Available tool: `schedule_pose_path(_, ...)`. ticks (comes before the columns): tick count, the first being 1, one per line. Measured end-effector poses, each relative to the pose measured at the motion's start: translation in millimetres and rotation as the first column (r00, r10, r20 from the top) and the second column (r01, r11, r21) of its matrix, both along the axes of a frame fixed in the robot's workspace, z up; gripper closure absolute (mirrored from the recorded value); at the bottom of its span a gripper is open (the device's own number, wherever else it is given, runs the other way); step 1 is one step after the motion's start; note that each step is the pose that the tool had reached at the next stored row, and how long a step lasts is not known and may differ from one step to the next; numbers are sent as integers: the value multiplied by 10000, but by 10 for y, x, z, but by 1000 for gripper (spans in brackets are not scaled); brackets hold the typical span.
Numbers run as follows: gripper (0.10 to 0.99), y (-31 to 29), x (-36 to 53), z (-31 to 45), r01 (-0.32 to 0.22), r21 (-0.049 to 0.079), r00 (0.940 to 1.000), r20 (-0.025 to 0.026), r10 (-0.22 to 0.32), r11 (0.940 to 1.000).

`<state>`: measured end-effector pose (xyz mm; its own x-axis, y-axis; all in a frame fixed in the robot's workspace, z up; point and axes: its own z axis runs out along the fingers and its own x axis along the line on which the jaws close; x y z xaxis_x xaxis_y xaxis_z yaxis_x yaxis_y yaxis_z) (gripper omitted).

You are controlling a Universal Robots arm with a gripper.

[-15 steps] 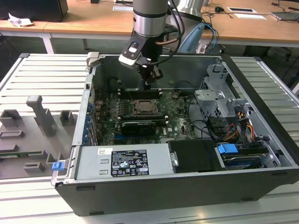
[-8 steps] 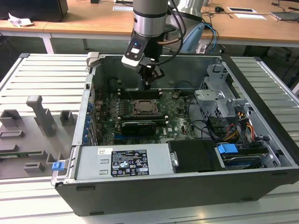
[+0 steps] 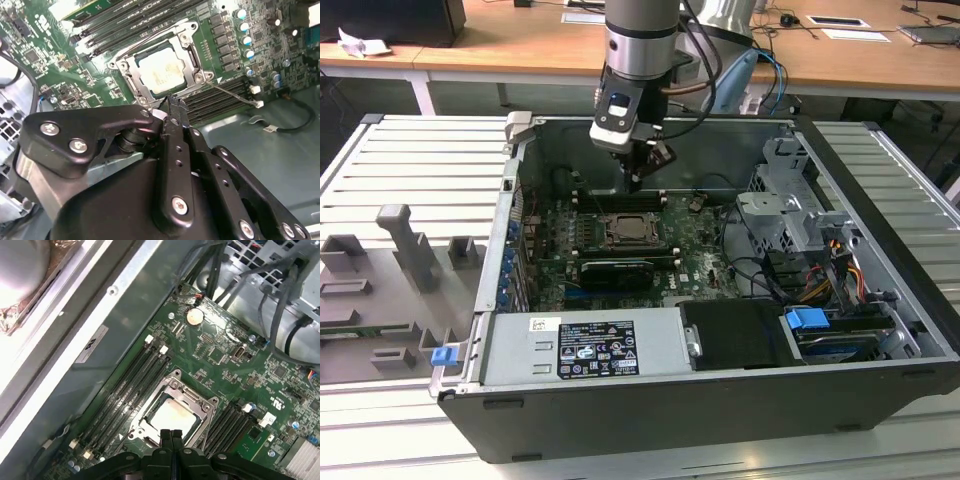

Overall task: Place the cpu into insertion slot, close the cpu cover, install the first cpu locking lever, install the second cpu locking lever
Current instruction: 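Install the first cpu locking lever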

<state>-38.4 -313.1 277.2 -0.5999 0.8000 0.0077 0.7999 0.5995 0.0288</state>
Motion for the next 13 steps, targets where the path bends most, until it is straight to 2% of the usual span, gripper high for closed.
schedule_pose_path(3,980,0,0,0,-358,0,9994,0,358,9994)
schedule_pose_path(9,980,0,0,-1,-1162,0,9932,0,1162,9932)
schedule_pose_path(13,980,0,0,-2,-1731,0,9849,0,1731,9849)
